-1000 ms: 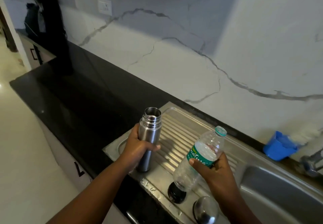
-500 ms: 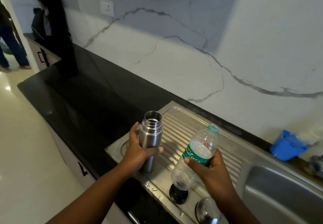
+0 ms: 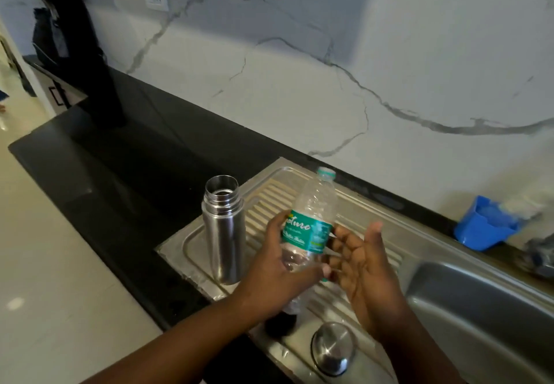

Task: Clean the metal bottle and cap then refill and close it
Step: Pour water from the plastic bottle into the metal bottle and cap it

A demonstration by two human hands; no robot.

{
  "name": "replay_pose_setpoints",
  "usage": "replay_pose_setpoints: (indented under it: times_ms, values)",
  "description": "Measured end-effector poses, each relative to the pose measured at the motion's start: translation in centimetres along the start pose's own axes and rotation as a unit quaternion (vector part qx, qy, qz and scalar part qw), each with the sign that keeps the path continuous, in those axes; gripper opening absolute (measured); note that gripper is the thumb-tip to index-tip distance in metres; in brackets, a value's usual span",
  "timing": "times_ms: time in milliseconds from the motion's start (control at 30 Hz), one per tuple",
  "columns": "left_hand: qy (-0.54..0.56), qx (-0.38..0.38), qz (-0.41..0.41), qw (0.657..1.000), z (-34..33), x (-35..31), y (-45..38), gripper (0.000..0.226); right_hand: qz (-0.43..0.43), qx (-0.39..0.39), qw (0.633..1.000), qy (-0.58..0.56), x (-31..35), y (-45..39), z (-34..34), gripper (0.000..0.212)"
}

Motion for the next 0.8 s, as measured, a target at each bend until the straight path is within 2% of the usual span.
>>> replay_pose_setpoints:
  times_ms: [67, 100, 133, 233, 333, 400, 500, 567, 633, 667, 733, 800]
  values:
    - [0.002, -0.004, 0.020, 1.000, 0.0, 0.1, -1.0, 0.080, 0.014, -0.081, 0.988, 0.134, -0.9, -1.6, 2.6, 0.040]
    - [-0.006, -0.008, 0.026, 1.000, 0.0, 0.3, -1.4, 0.080, 0.033, -0.101, 0.965, 0.240, -1.7, -2.5, 3.9, 0.019]
    - [-0.011, -0.011, 0.033, 0.999, 0.0, 0.4, -1.6, 0.079, 0.039, -0.090, 0.935, 0.340, -2.8, -3.4, 5.1, 0.010]
    - [-0.019, -0.008, 0.061, 0.998, 0.0, 1.0, -1.9, 0.079, 0.020, -0.016, 0.847, 0.532, -6.5, -5.9, 7.2, 0.026]
    - [-0.025, -0.006, 0.082, 0.996, -0.2, 1.4, -1.9, 0.082, 0.077, 0.007, 0.763, 0.642, -7.8, -6.7, 6.5, 0.037]
    - [-0.033, -0.001, 0.089, 0.996, -0.3, 1.4, -1.7, 0.081, 0.106, 0.015, 0.728, 0.678, -8.1, -7.0, 6.0, 0.037]
    - [-0.047, 0.004, 0.091, 0.995, -0.2, 1.6, -1.6, 0.080, 0.115, 0.016, 0.707, 0.698, -8.3, -7.7, 5.6, 0.035]
    - [-0.054, 0.002, 0.089, 0.995, 0.1, 2.1, -1.7, 0.079, 0.109, 0.017, 0.703, 0.702, -8.6, -8.0, 5.5, 0.035]
    - [-0.057, -0.001, 0.092, 0.994, 0.5, 2.5, -1.6, 0.078, 0.097, 0.006, 0.720, 0.687, -8.1, -7.8, 5.5, 0.031]
    - [-0.059, -0.002, 0.091, 0.994, 0.6, 2.7, -1.5, 0.078, 0.085, -0.007, 0.749, 0.658, -7.6, -7.6, 5.5, 0.026]
    - [-0.063, 0.002, 0.084, 0.994, 0.8, 2.8, -1.3, 0.079, 0.051, -0.050, 0.839, 0.539, -5.4, -7.2, 5.5, 0.019]
    - [-0.068, 0.011, 0.080, 0.994, 0.8, 2.9, -1.0, 0.078, 0.020, -0.127, 0.931, 0.341, -2.2, -6.7, 5.3, 0.014]
Point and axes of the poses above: each hand's wrist, its own y-axis away from the middle knuckle, its own z-axis out of the back of the hand, x = y × z, the point moved 1 cm from there along -y, towards the middle knuckle, and after that the axes turned 5 degrees about -x, right-handed, at the moved point
